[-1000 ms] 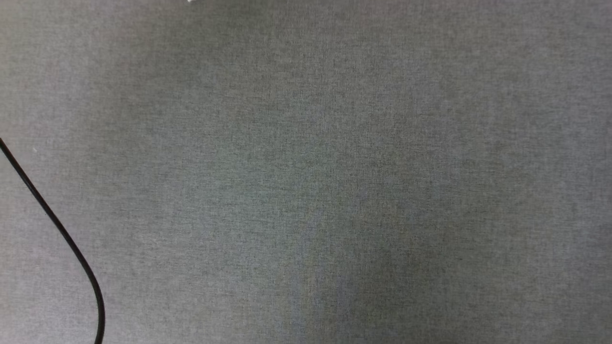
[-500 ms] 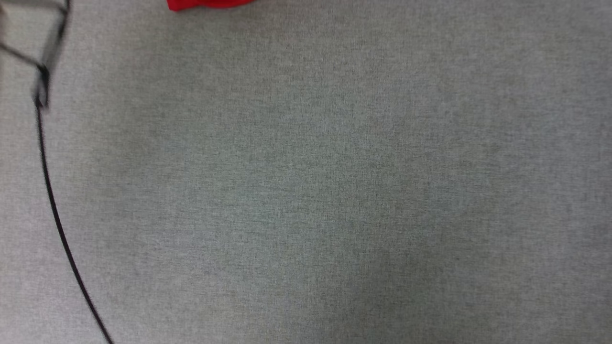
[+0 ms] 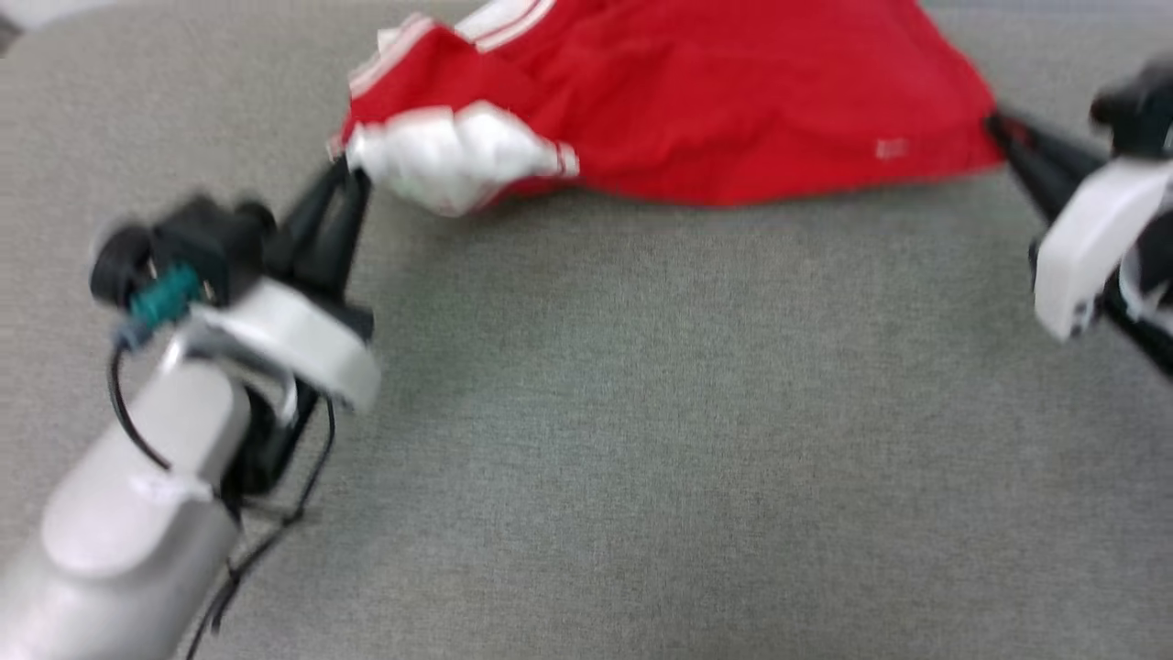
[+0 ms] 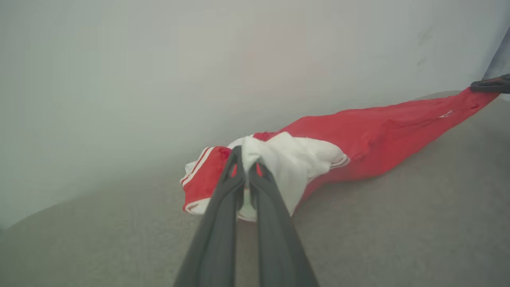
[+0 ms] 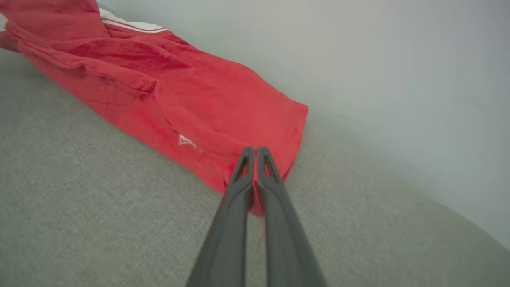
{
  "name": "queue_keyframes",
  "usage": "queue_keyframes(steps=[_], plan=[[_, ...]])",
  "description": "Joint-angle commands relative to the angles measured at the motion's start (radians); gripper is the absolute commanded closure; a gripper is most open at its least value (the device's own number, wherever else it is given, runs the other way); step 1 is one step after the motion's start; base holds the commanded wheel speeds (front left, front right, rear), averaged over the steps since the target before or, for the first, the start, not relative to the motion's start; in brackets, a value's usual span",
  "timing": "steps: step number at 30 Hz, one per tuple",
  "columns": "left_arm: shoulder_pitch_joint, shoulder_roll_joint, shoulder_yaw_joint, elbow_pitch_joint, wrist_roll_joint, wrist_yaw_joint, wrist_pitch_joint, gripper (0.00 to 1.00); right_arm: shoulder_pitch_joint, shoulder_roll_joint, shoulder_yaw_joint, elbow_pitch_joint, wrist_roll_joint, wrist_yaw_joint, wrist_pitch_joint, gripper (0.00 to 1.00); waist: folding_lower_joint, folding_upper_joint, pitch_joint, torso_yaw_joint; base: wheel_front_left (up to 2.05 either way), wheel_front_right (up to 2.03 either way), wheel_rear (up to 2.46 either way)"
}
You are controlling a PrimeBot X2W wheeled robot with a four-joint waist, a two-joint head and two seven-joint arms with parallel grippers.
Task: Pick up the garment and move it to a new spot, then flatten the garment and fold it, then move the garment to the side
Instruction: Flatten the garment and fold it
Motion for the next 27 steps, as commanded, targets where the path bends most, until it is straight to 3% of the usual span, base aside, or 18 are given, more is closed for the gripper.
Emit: queue_keyframes(steps=[1,10,27], plan=[[0.053,0.012,-0.008,-0.022,-0.007,0.012,-0.001,1.0,0.052,-0.011,-0.009,-0.015,0.007,-0.001,-0.002,1.0,0.0,0.0,-0.054,0.003,0.0,0.0,0.0],[0.414,0.057,-0.064,-0.169,-0.07,0.11,0.023,1.0,0.419,-0.046,-0.092,-0.144,0.014,-0.001,0.025,1.0,0.0,0.0,-0.179,0.006,0.0,0.0,0.0],[0.866,0.09,-0.135,-0.292,-0.197,0.254,0.053,1.0,1.099,0.025,-0.428,-0.415,-0.084,-0.001,0.165,1.0,0.0,0.0,-0.381,0.008,0.0,0.0,0.0]])
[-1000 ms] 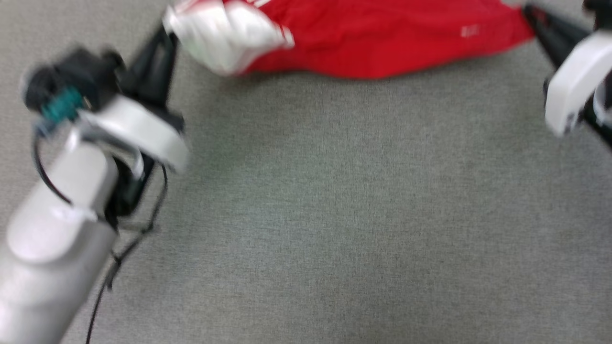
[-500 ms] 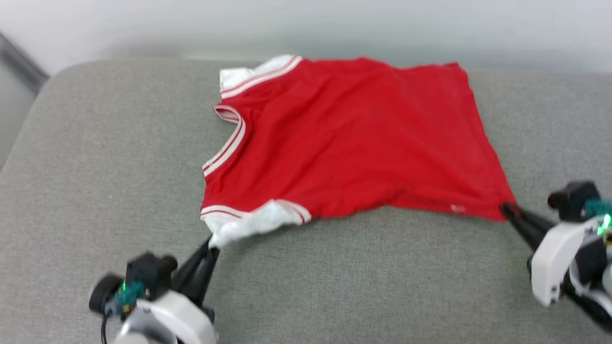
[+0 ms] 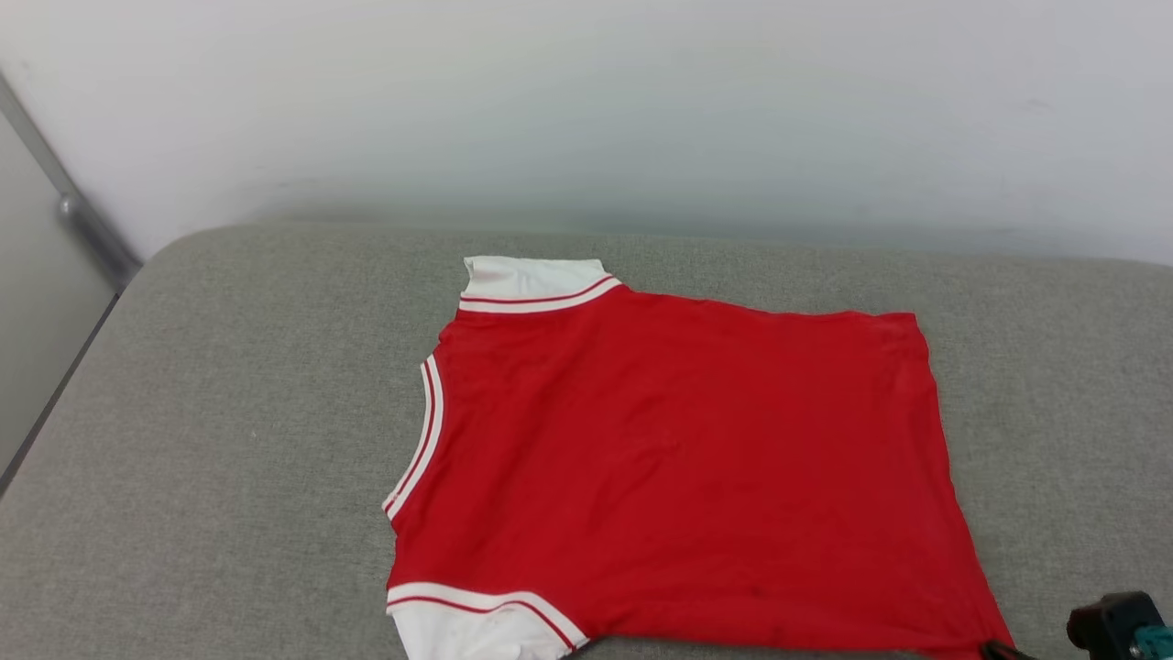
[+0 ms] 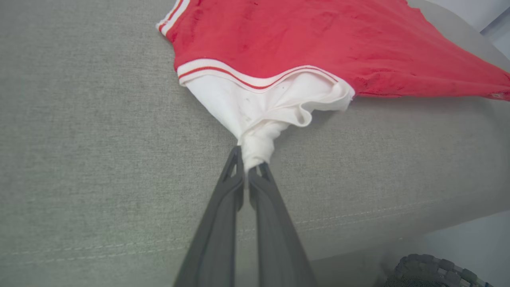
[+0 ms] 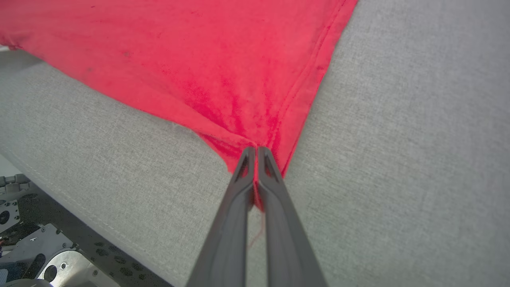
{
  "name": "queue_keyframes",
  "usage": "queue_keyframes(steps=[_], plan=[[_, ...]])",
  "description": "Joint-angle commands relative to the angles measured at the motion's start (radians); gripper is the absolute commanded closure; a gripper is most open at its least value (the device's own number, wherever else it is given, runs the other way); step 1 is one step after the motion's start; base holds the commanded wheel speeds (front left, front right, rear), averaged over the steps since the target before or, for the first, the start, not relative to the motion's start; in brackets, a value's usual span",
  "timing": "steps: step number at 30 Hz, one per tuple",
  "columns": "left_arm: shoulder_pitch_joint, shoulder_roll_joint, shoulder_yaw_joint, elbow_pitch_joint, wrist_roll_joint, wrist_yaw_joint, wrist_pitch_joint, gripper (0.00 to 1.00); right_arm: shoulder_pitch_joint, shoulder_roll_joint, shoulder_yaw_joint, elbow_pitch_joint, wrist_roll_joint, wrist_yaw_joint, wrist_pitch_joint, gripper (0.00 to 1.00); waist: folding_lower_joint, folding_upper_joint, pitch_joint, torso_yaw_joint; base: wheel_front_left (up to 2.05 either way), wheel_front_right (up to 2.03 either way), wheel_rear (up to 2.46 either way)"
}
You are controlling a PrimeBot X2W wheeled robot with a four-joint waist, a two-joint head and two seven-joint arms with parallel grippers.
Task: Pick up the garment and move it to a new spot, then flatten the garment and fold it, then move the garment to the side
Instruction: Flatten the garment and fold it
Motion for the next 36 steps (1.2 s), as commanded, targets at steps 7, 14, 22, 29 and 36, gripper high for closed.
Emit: queue_keyframes(steps=[7,14,22,29,36], plan=[[0.067,0.012,-0.006,-0.048,-0.034,0.021,0.013,1.0,0.161,0.031,-0.105,-0.067,-0.034,-0.001,0.044,1.0,0.0003,0.0,-0.016,0.011,0.0,0.0,0.0],[-0.021,0.03,0.003,-0.032,0.025,0.012,0.007,1.0,0.149,0.063,-0.153,-0.105,-0.044,-0.001,0.073,1.0,0.0003,0.0,-0.004,0.015,0.0,0.0,0.0],[-0.241,0.056,0.012,-0.005,0.105,-0.059,0.051,1.0,0.032,0.069,-0.181,-0.12,-0.052,-0.001,0.075,1.0,0.0003,0.0,0.065,0.006,0.0,0.0,0.0],[-0.459,0.025,0.029,0.075,0.151,-0.127,0.082,1.0,-0.117,0.05,-0.17,-0.11,-0.041,-0.001,0.092,1.0,0.0003,0.0,0.152,-0.014,0.0,0.0,0.0],[-0.604,-0.014,0.03,0.217,0.166,-0.197,0.074,1.0,-0.246,0.033,-0.13,-0.071,-0.043,-0.001,0.108,1.0,0.0003,0.0,0.229,-0.024,0.0,0.0,0.0]])
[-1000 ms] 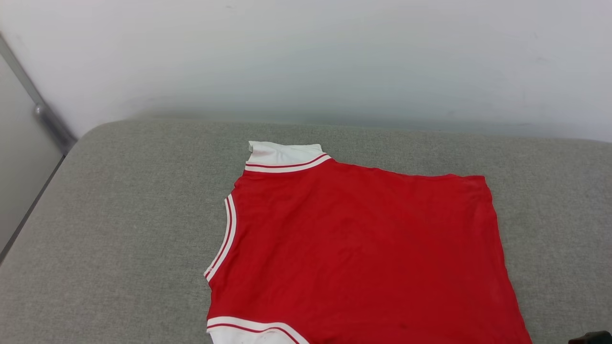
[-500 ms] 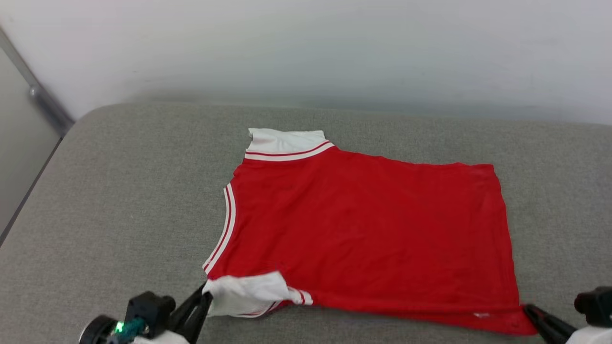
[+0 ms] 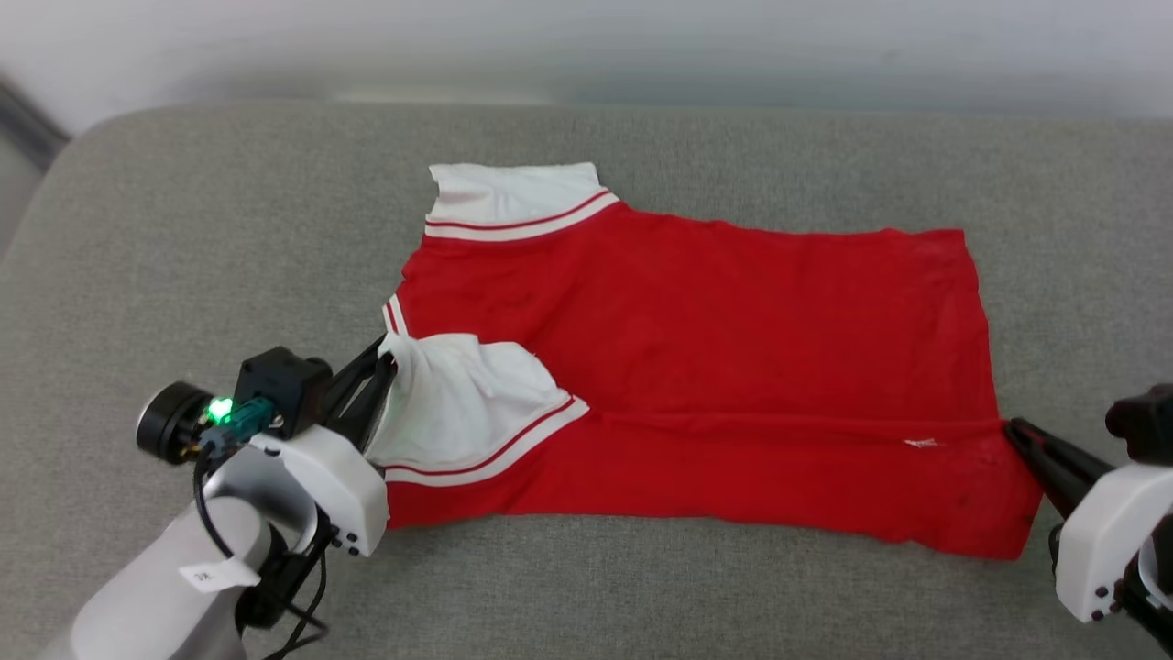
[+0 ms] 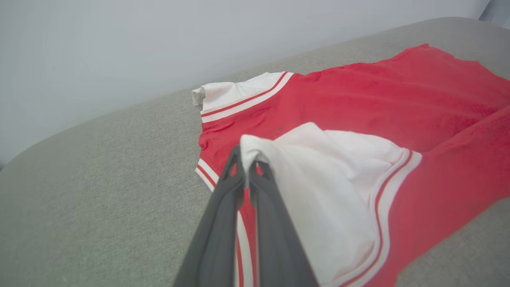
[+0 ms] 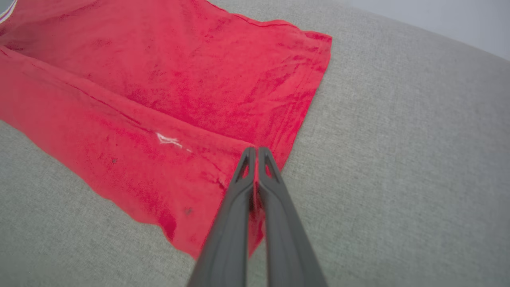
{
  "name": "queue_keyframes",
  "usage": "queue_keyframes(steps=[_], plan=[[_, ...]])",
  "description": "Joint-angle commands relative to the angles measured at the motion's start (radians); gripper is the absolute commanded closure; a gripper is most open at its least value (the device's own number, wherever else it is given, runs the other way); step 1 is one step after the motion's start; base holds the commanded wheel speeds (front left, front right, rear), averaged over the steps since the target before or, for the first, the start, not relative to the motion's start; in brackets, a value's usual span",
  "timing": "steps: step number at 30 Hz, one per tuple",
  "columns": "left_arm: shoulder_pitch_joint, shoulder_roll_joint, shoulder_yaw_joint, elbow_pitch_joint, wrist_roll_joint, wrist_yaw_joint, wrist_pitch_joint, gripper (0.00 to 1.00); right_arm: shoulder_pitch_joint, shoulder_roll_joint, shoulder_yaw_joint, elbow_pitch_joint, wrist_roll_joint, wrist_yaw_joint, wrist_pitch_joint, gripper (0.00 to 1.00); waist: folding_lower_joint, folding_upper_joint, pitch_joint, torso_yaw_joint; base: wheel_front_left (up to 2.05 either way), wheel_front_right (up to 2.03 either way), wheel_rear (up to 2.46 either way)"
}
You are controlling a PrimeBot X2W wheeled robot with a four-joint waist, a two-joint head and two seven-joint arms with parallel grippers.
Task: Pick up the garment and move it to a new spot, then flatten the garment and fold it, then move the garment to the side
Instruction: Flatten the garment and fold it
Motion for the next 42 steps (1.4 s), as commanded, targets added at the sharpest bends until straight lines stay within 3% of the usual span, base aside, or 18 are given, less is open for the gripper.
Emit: queue_keyframes(steps=[1,11,19,20,21,22,27,32,36,42], plan=[[-0.021,-0.01,-0.004,0.017,0.01,-0.007,-0.001,1.0,-0.026,-0.004,0.007,0.009,-0.003,-0.001,0.003,1.0,-0.0002,0.0,0.033,-0.006,0.0,0.0,0.0],[-0.135,-0.1,-0.044,0.282,0.022,-0.092,-0.027,1.0,-0.187,-0.002,0.103,0.13,-0.019,-0.001,-0.014,1.0,-0.0002,0.0,0.135,-0.007,0.0,0.0,0.0],[-0.155,-0.174,-0.074,0.483,-0.003,-0.167,-0.059,1.0,-0.222,0.008,0.165,0.219,0.001,0.0,-0.043,1.0,-0.0002,0.0,0.14,-0.006,0.0,0.0,0.0],[-0.163,-0.178,-0.075,0.501,-0.004,-0.175,-0.067,0.96,-0.226,0.01,0.171,0.225,0.005,0.0,-0.048,0.94,-0.0002,0.0,0.134,-0.006,0.0,0.0,0.0],[-0.17,-0.179,-0.078,0.515,0.002,-0.177,-0.073,0.51,-0.23,0.012,0.175,0.229,0.01,0.0,-0.053,0.53,-0.0002,0.0,0.126,-0.005,0.0,0.0,0.0],[-0.178,-0.179,-0.079,0.528,0.007,-0.179,-0.079,0.0,-0.234,0.012,0.176,0.231,0.012,0.0,-0.061,0.0,-0.0002,0.0,0.117,-0.003,0.0,0.0,0.0],[-0.21,-0.168,-0.073,0.543,-0.005,-0.19,-0.079,0.0,-0.228,0.006,0.178,0.224,0.029,0.0,-0.093,0.0,-0.0002,0.0,0.056,0.008,0.0,0.0,0.0],[-0.245,-0.103,-0.056,0.478,-0.017,-0.187,-0.009,0.0,-0.201,0.001,0.172,0.205,0.035,0.0,-0.109,0.0,-0.0002,0.0,-0.002,0.019,0.0,0.0,0.0],[-0.269,-0.041,-0.052,0.391,-0.049,-0.189,0.129,0.0,-0.19,0.001,0.169,0.193,0.033,0.0,-0.108,0.0,-0.0002,0.0,-0.03,0.026,0.0,0.0,0.0],[-0.295,0.036,-0.061,0.223,-0.177,-0.203,0.446,0.0,-0.185,0.01,0.171,0.175,0.026,0.0,-0.103,0.0,-0.0002,0.0,-0.048,0.027,0.0,0.0,0.0]])
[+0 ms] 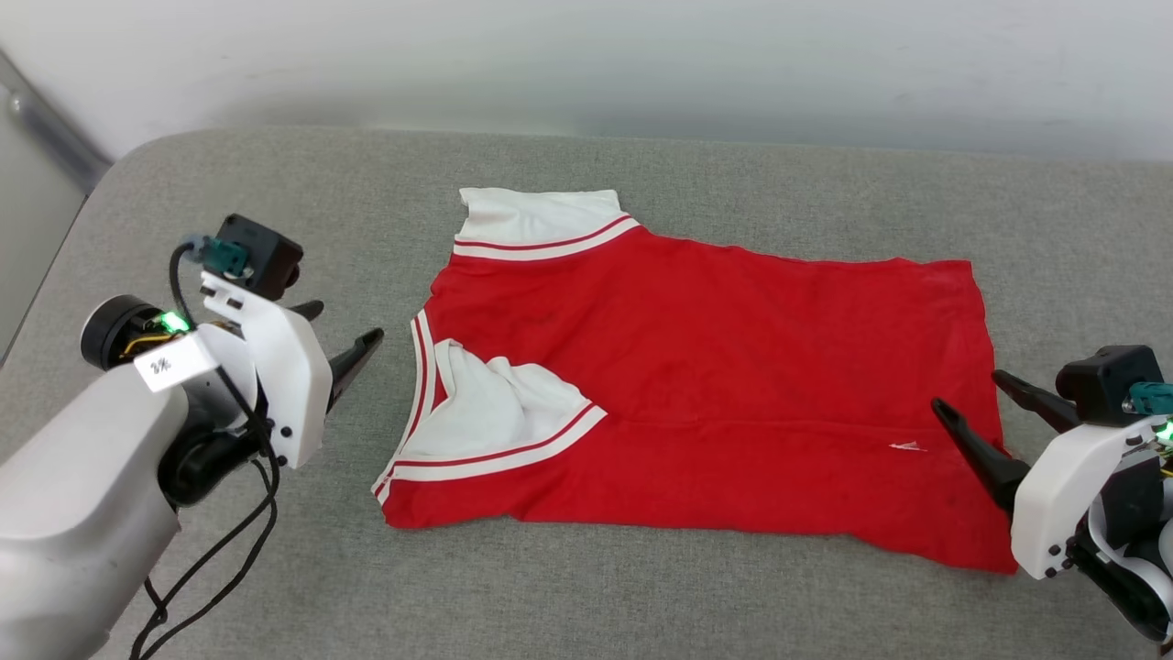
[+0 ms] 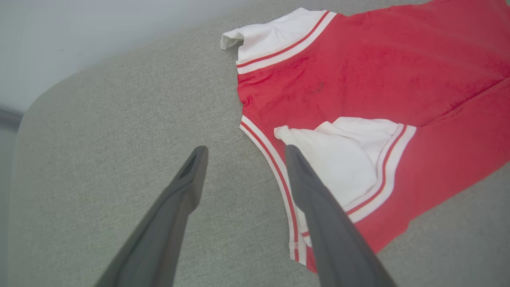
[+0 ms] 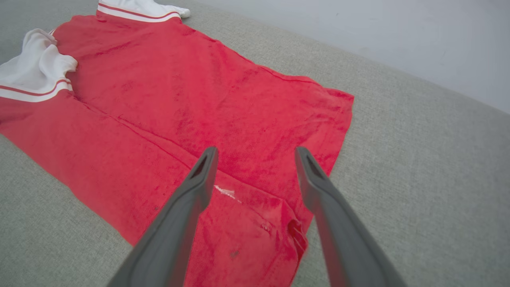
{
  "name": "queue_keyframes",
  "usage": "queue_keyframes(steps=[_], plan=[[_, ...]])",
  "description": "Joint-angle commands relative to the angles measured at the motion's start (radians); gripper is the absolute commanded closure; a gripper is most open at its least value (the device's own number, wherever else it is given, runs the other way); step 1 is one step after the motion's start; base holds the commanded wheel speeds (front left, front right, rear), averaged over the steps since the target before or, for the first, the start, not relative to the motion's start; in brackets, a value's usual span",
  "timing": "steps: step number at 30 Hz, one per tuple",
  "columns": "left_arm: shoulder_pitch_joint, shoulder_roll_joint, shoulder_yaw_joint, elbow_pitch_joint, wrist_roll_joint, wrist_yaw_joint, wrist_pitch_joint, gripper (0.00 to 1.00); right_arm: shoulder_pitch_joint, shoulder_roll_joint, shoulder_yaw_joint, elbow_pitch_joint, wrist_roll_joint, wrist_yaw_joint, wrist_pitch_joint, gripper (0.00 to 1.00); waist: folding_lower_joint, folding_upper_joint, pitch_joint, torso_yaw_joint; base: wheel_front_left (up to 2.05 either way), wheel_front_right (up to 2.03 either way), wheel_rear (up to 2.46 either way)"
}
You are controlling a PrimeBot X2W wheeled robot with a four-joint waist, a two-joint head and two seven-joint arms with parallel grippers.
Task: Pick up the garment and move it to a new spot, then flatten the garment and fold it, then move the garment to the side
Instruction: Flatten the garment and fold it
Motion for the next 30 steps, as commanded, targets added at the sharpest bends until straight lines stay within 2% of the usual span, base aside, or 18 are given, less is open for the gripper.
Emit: queue_keyframes(steps=[1,7,12,20,29,30], plan=[[-0.017,0.018,-0.005,-0.037,-0.024,-0.003,0.065,0.0,0.004,0.007,0.001,-0.005,-0.007,0.0,-0.002,0.0,0.0001,0.0,-0.001,-0.002,0.0,0.0,0.0],[-0.023,0.064,-0.027,-0.146,-0.161,0.002,0.343,0.0,-0.01,0.02,0.013,-0.015,-0.012,0.0,0.007,0.0,0.0001,0.0,0.01,-0.015,0.0,0.0,0.0],[-0.019,0.069,-0.057,-0.159,-0.208,0.018,0.471,0.0,-0.029,0.023,0.024,-0.017,-0.009,0.0,0.015,0.0,0.0001,0.0,0.031,-0.03,0.0,0.0,0.0],[0.012,0.034,-0.11,-0.065,-0.217,0.025,0.55,0.0,-0.071,0.029,0.051,-0.018,-0.005,0.0,0.024,0.0,0.0001,0.0,0.075,-0.064,0.0,0.0,0.0],[0.07,-0.029,-0.188,0.077,-0.186,0.008,0.531,0.0,-0.114,0.04,0.076,-0.001,0.006,0.0,0.016,0.0,0.0001,0.0,0.107,-0.092,0.0,0.0,0.0],[0.07,-0.034,-0.196,0.081,-0.183,0.004,0.522,0.61,-0.116,0.041,0.074,-0.002,0.012,0.0,0.018,0.0,0.0001,0.0,0.105,-0.093,0.0,0.0,0.0]])
